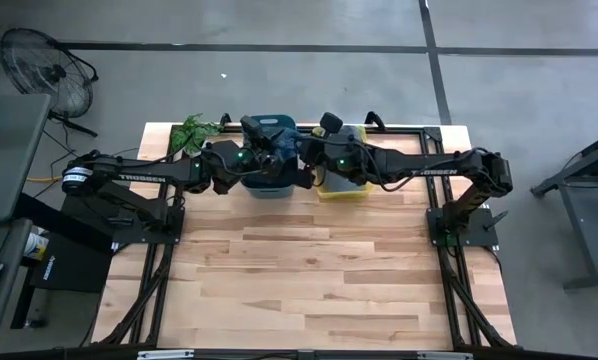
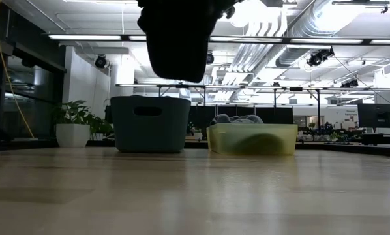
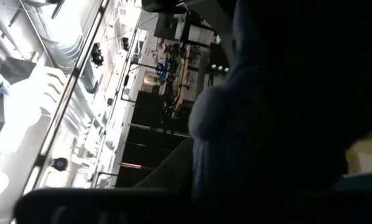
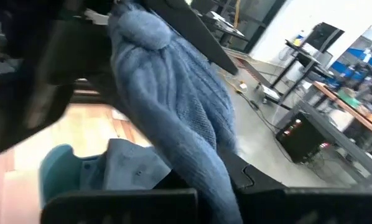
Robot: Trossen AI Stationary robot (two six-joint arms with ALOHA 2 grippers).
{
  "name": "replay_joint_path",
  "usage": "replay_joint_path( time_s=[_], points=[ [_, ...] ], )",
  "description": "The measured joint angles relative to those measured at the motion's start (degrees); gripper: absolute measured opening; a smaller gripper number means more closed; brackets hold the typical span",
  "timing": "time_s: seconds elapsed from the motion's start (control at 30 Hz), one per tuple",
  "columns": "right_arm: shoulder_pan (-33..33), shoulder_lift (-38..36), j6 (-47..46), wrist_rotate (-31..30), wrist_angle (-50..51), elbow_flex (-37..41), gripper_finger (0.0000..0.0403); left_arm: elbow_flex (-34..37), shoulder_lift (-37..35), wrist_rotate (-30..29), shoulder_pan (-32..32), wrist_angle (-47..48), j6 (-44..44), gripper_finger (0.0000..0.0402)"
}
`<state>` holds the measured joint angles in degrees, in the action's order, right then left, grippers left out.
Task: Pick & Place hat
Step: Put the blue cap into the blue bin
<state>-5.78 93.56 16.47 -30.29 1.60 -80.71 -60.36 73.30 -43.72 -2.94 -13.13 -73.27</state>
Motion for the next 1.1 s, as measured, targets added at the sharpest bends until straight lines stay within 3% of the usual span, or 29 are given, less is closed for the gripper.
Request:
replay_joint_path(
  time_s=[0.27, 0.43, 0.63, 0.73, 0.93, 1.1],
  points=[
    [-1.6, -1.2, -0.3, -3.1, 1.5, 0.1, 0.0001, 0.0, 0.0, 1.8, 0.0, 0.1, 6.1, 0.0134],
    [-4.1, -3.2, -4.5, -3.7, 4.6, 0.1, 0.0001, 0.0, -1.8, 1.5, 0.0, 5.0, 6.9, 0.0180],
    [-6.2, -3.8, -7.4, 0.4, 8.2, 0.1, 0.0000, 0.0, -8.8, 1.1, -0.1, 11.0, 12.0, 0.0190],
    [-6.6, -3.8, -7.7, 2.1, 8.2, 0.1, 0.0000, 0.0, -13.7, 1.6, -0.1, 17.6, 19.8, 0.0191],
    [-8.3, -3.6, -7.9, 6.3, 2.3, 0.1, 0.0000, 0.0, -21.9, 10.6, -3.6, 32.5, 38.5, 0.0191],
    [-10.6, -1.2, -9.1, 11.2, -3.3, 0.0, 0.0000, 0.1, -24.9, 20.1, -9.2, 39.8, 48.3, 0.0191]
  ],
)
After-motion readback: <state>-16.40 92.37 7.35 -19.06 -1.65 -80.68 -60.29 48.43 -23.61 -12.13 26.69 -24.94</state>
